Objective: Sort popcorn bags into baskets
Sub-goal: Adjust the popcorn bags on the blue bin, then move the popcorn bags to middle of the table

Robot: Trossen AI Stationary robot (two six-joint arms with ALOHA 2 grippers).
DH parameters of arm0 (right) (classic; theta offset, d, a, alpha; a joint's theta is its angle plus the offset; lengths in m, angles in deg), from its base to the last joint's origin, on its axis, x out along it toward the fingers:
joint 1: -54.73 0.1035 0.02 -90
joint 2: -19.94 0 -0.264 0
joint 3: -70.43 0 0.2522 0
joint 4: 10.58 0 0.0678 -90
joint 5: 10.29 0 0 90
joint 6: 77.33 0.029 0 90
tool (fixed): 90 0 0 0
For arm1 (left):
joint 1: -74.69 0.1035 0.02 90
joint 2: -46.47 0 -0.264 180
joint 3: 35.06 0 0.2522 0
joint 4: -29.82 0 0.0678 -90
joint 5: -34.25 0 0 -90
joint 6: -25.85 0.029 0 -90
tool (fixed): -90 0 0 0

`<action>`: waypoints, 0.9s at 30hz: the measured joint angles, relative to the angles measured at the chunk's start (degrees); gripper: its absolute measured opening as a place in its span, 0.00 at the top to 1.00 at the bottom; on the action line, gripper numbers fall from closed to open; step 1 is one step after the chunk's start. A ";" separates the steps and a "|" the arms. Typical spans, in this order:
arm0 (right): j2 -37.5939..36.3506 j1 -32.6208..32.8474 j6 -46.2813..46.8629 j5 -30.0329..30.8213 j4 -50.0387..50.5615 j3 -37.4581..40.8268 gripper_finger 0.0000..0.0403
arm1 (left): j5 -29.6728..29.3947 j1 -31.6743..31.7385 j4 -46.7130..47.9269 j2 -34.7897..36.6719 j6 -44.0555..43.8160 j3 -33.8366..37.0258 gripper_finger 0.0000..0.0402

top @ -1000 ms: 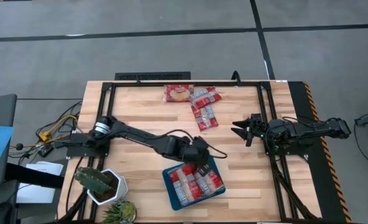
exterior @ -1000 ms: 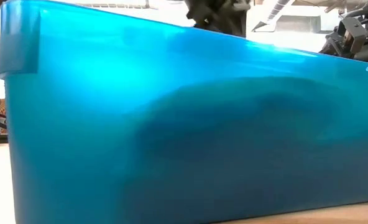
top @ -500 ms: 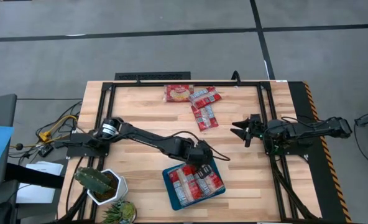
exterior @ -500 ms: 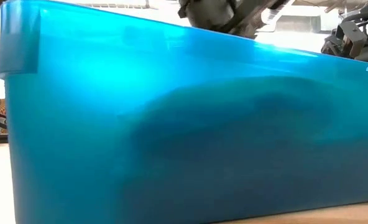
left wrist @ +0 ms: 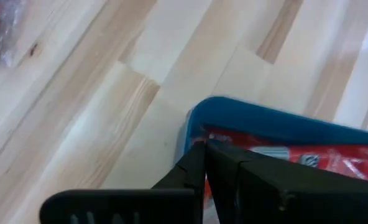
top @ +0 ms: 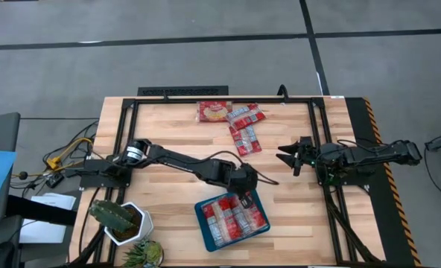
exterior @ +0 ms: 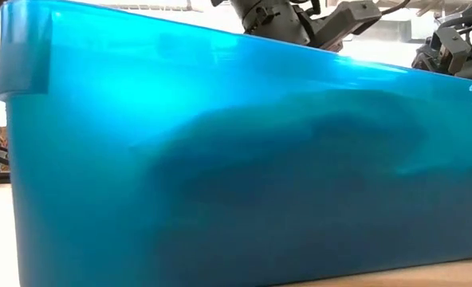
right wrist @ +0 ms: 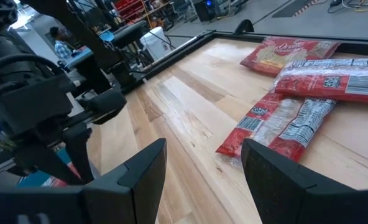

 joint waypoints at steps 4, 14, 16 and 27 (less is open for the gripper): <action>0.00 0.00 0.01 0.00 0.00 0.00 0.42 | -0.58 0.47 -0.34 0.01 0.15 -0.55 1.00; -0.02 0.00 0.00 0.02 -0.15 0.00 0.42 | -7.11 9.10 21.55 1.75 6.21 -25.14 0.94; 0.00 0.00 0.00 0.05 -0.21 0.00 0.42 | -9.22 11.54 25.72 1.68 11.30 -29.93 0.87; 0.02 0.00 0.02 0.55 -0.42 0.00 0.42 | -8.11 26.91 24.23 1.79 23.30 -23.32 0.41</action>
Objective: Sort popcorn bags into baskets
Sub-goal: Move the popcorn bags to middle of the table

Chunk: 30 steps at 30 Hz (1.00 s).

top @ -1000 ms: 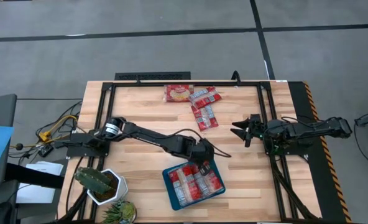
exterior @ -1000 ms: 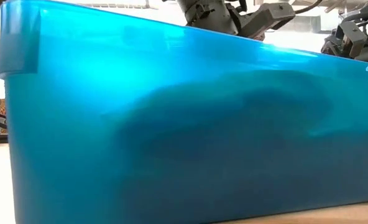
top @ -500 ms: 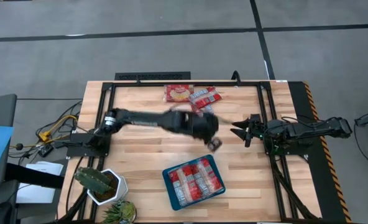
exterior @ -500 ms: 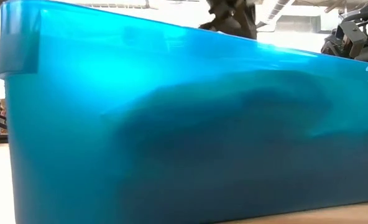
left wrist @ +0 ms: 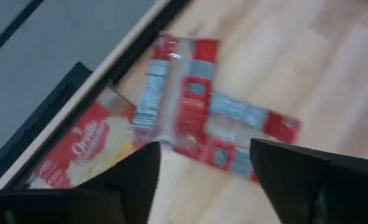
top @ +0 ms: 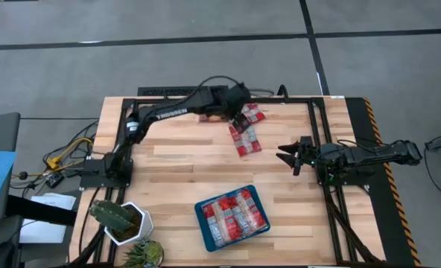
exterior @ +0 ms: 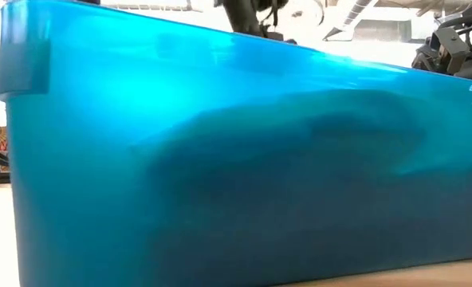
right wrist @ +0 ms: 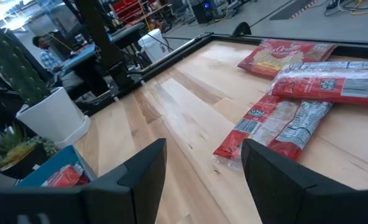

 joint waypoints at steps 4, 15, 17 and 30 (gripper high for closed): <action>0.01 0.00 0.00 1.25 -0.07 0.00 0.42 | 4.02 4.82 -8.53 0.07 0.51 5.08 0.33; 0.00 0.00 0.01 2.86 0.11 -0.02 0.42 | 6.56 10.30 -15.68 0.17 1.14 16.45 0.34; 0.00 0.00 0.00 3.18 0.01 -0.02 0.42 | 7.72 10.17 -12.60 0.01 -0.86 17.01 0.35; 25.28 -9.77 -11.12 3.91 5.66 -17.99 0.74 | 14.50 8.06 -1.47 12.44 -5.26 10.40 0.45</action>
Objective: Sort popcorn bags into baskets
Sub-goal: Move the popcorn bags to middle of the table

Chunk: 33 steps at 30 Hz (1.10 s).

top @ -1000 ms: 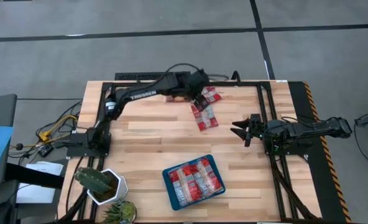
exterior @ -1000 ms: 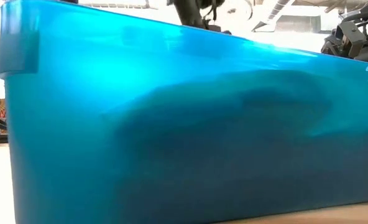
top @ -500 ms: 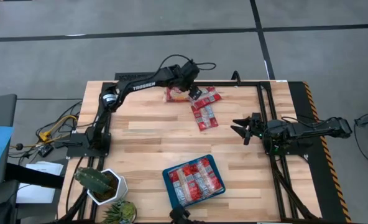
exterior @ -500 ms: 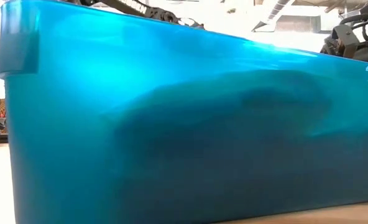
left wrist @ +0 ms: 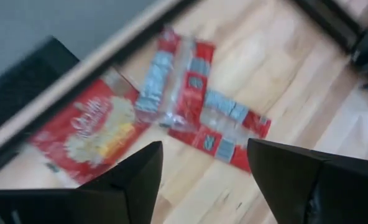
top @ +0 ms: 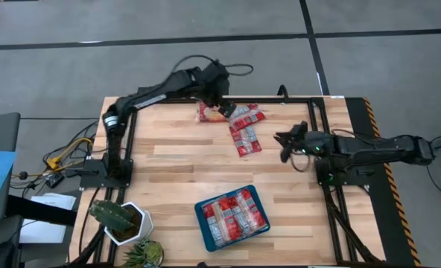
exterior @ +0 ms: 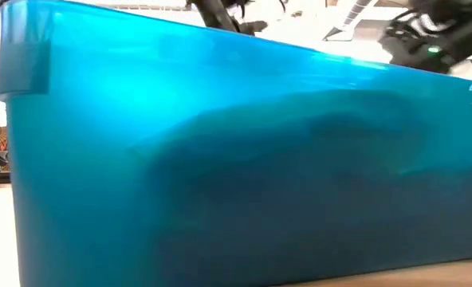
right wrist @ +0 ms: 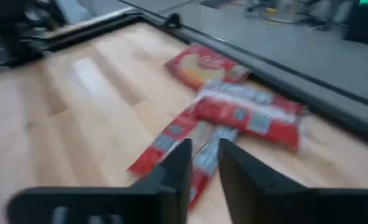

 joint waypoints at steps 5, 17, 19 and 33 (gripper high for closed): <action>15.16 -9.96 -5.69 -7.51 -1.61 -9.12 0.96 | -3.48 -0.01 0.69 7.75 -1.78 -0.14 0.48; 52.81 -25.41 -11.84 -16.06 -5.91 -32.33 0.97 | -10.56 -2.81 10.18 18.38 -1.32 -0.09 0.52; 57.46 -25.44 -11.93 -14.80 -2.85 -36.04 0.96 | -11.92 -3.39 12.62 19.19 -1.30 -0.09 0.52; 75.30 -15.89 -6.34 -18.00 12.23 -50.26 0.97 | -14.56 -7.52 19.81 19.82 -0.01 -0.09 0.52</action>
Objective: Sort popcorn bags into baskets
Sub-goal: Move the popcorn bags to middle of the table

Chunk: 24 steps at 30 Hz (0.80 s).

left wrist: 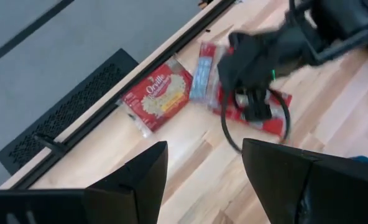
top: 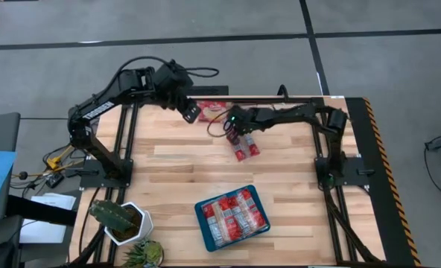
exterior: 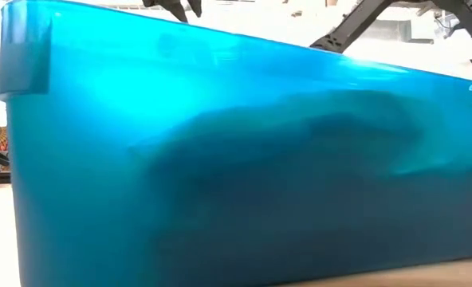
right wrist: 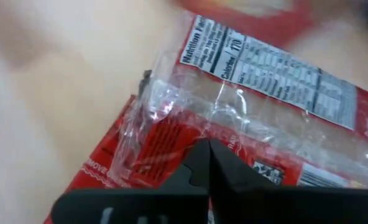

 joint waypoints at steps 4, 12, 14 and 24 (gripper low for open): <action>1.15 6.10 -2.04 -7.86 -0.63 -2.68 0.98 | 0.16 -0.21 0.61 0.19 0.95 0.00 0.52; -1.63 9.12 -6.92 -3.50 -1.92 -10.39 0.95 | -0.22 -0.20 0.28 0.28 2.75 0.00 0.52; -1.56 7.24 -7.74 -1.11 -1.60 -11.79 0.96 | -1.70 -0.22 0.30 0.26 2.80 0.00 0.52; 3.78 -4.95 -8.00 3.53 -3.95 -13.56 0.97 | -5.03 1.16 0.28 0.26 -0.42 0.00 0.52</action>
